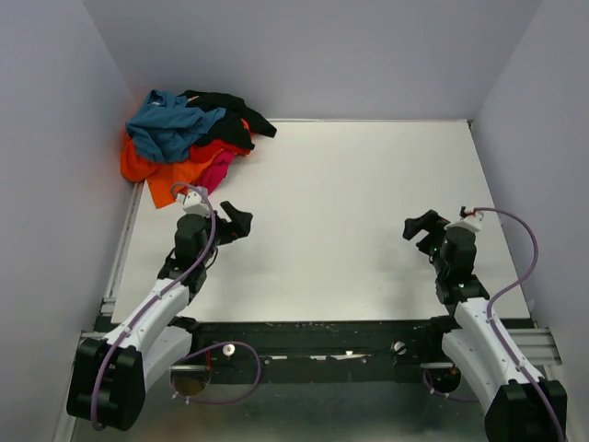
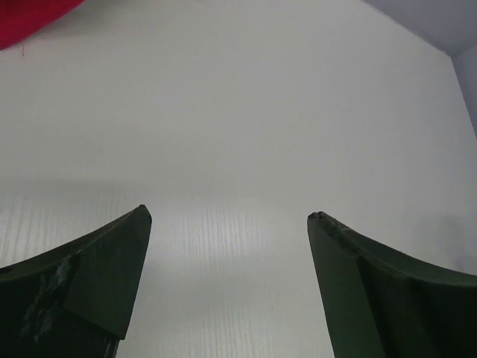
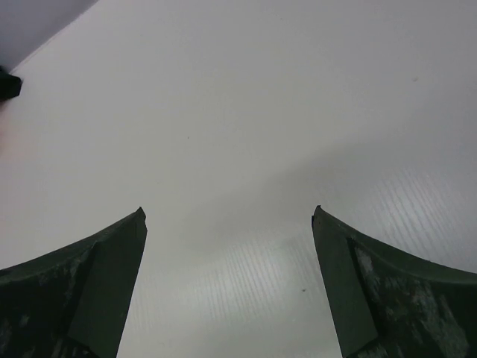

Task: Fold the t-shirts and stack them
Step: Grab crumpled tshirt from bin with the left arm

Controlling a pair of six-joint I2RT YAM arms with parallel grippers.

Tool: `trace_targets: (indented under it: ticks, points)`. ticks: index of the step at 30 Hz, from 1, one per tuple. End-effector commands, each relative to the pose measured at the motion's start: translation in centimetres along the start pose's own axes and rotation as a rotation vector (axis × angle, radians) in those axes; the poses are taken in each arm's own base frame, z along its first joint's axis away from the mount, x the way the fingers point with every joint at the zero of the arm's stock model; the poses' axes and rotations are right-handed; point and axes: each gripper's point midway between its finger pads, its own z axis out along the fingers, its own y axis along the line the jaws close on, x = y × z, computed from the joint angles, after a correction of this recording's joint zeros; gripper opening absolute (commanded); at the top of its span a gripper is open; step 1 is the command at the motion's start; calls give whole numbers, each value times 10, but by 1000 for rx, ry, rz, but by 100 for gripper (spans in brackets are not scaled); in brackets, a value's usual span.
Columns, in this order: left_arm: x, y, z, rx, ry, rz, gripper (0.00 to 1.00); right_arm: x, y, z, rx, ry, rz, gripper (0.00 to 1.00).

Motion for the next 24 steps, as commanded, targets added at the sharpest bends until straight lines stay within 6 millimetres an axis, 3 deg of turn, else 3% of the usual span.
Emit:
trace_targets:
  ticks: [1, 7, 12, 18, 24]
  points:
    - [-2, 13, -4, -35, -52, -56, 99, -13, -3, -3, 34, -52, 34, 100]
    - [-1, 28, 5, -87, -36, -125, 99, -18, -10, -12, 49, -108, 60, 100]
    - [-19, 52, 0, -258, -106, -201, 99, -18, -8, -18, 13, -137, 70, 100]
    - [-84, 69, -16, -488, -277, -344, 99, -18, -7, -20, 3, -145, 75, 99]
    - [-171, 83, -19, -664, -443, -419, 93, -17, -7, -20, 7, -141, 79, 99]
